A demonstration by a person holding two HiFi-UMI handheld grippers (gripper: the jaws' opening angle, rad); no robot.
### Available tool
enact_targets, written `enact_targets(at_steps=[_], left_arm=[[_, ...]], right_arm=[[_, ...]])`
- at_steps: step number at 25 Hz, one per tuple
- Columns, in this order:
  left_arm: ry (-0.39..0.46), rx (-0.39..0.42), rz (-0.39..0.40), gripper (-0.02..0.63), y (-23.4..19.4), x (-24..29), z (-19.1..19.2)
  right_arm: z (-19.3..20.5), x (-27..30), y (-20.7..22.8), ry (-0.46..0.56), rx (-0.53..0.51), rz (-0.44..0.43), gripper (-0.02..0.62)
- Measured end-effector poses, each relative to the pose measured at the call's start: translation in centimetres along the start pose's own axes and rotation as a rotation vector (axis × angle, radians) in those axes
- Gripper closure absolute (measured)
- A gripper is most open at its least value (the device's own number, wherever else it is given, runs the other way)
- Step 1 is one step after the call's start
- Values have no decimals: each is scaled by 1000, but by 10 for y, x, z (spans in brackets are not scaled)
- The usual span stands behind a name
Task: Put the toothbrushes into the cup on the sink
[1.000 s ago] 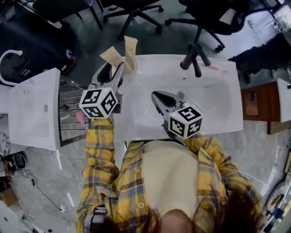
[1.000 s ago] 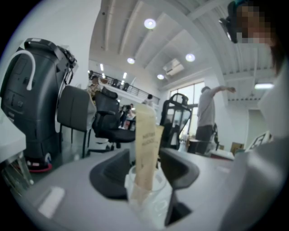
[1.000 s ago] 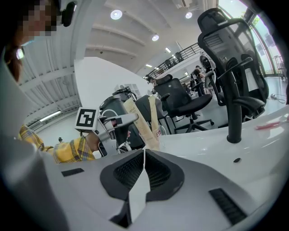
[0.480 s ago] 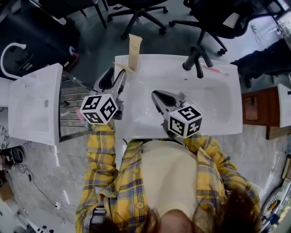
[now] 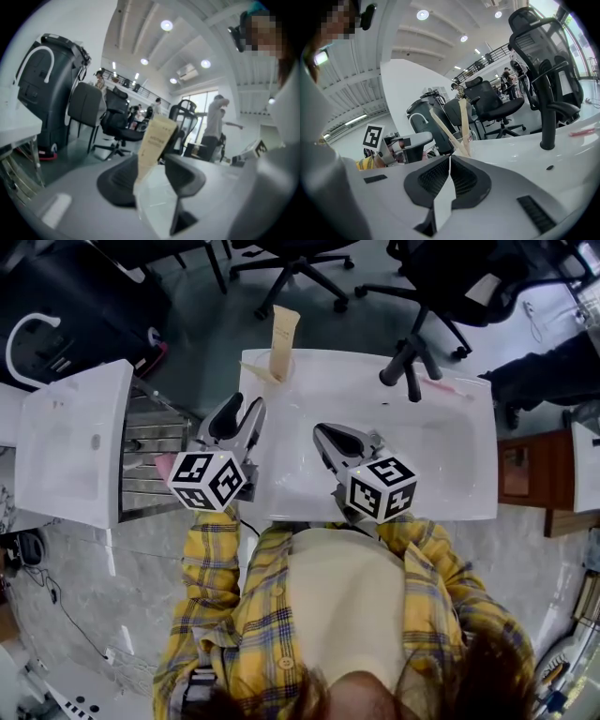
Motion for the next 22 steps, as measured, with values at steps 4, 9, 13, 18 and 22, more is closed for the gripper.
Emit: enact_targets(at_steps=[4,9,13,18,22], left_arm=[[-2,-32,7,455,4,-10,8],[0,-46,20,495,15,-21,16],[4,-47,23,519,22,-29,19],[-5,-58,20,554,26,-35,29],[-12,-74,13,574,31,-40,36]], right_arm=[[-1,0,0,2,-1,-5,574],[0,-1,1,2,-3,-9,574],[0,1,0,-1,-2,-10,574],[0,2,0,-2,6,-16,574],[0,2,1,-7,12,-12,575]])
Point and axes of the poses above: the fingertips, and each gripper's own axes: x forward along the fingers, y to its right, z out of its underside, the point moved 9 cm from there along -x, backward along the fingers, and after that the axes turned 1 degree about -y, right-handed, at the moved point
